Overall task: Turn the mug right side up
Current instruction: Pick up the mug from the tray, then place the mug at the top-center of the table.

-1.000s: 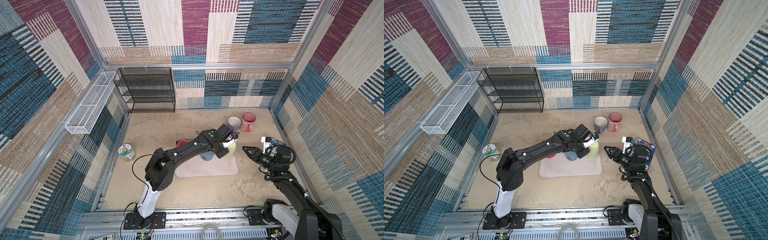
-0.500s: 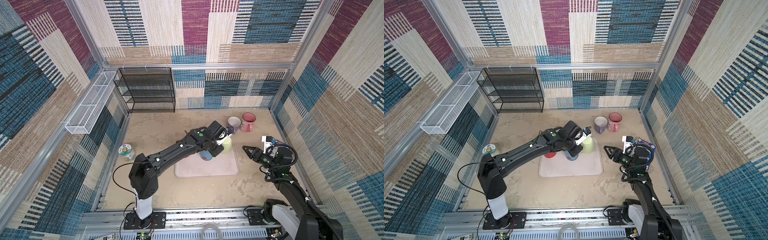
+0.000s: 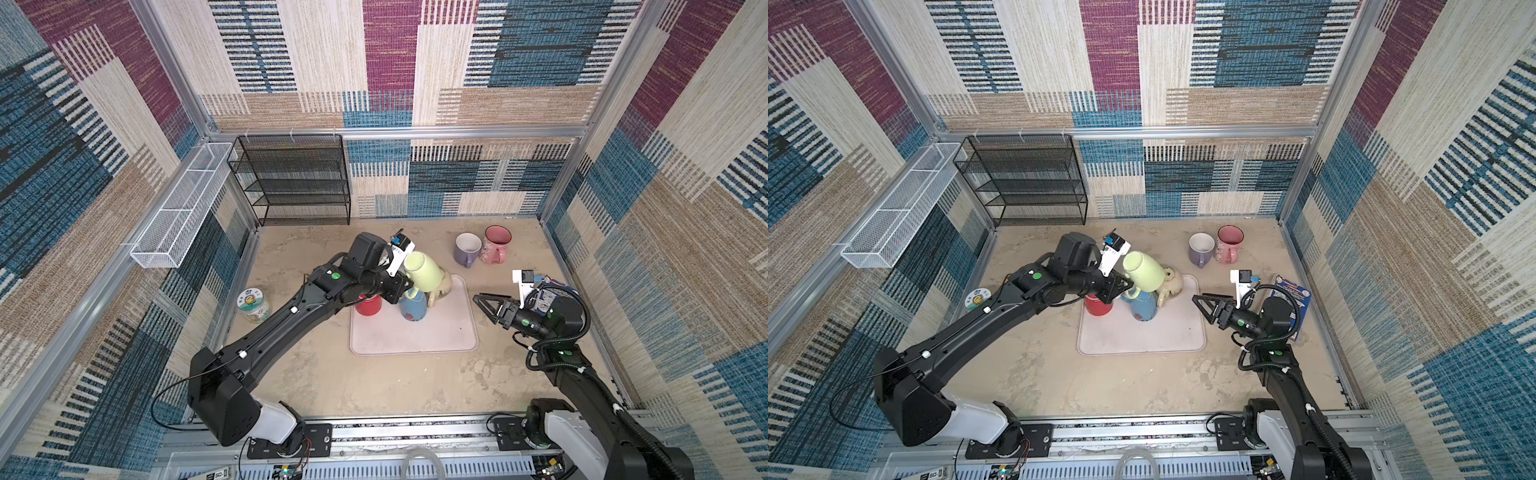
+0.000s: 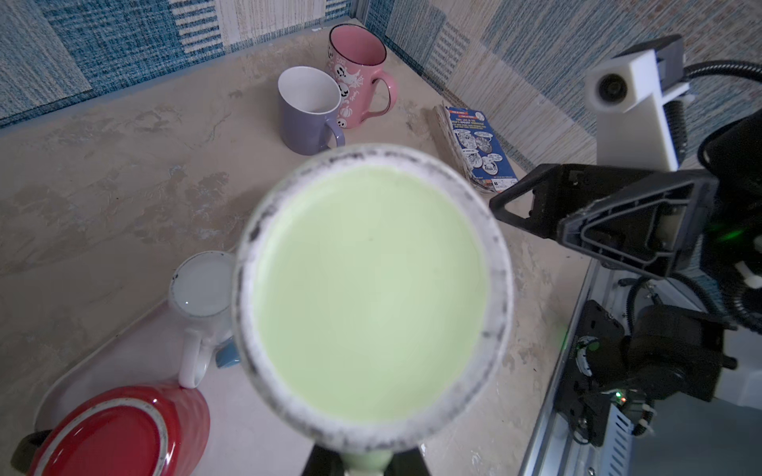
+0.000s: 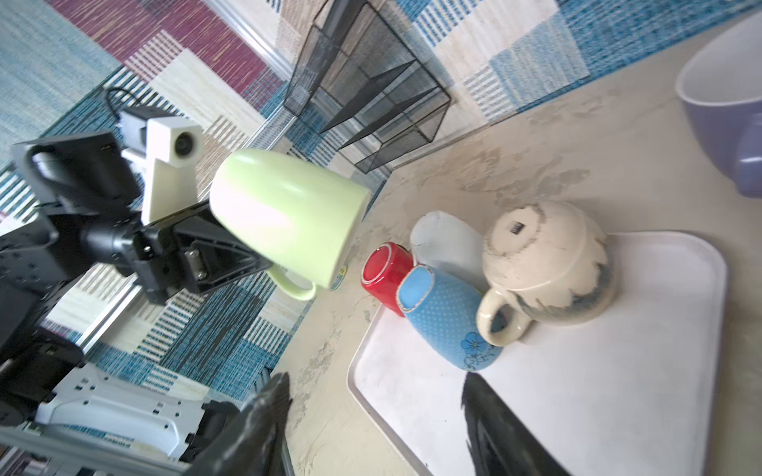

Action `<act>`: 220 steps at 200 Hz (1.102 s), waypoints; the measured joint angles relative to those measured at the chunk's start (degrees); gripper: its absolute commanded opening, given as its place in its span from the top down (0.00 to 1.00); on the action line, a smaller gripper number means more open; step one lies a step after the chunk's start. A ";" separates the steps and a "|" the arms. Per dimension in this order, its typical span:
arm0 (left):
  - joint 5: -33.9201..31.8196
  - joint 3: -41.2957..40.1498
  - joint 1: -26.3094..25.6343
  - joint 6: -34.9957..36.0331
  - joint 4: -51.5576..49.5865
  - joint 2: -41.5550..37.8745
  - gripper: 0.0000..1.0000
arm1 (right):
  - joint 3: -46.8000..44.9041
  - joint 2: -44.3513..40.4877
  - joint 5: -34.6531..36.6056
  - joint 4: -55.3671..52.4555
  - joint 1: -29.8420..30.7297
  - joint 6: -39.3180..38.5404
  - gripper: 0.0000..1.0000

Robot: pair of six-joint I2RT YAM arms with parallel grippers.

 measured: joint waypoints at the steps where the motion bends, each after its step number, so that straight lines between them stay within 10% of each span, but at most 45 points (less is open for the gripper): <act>1: 0.15 -0.13 0.09 -0.15 0.15 -0.11 1.00 | 0.04 0.00 -0.04 0.17 0.22 0.07 0.28; 109: 20.09 -15.63 8.00 -20.87 30.93 -10.54 1.00 | 8.33 7.45 -2.32 14.56 15.63 3.89 0.08; 220: 27.71 -18.51 9.68 -33.16 50.36 -8.63 1.00 | 19.63 18.99 -1.86 24.94 19.34 10.08 0.38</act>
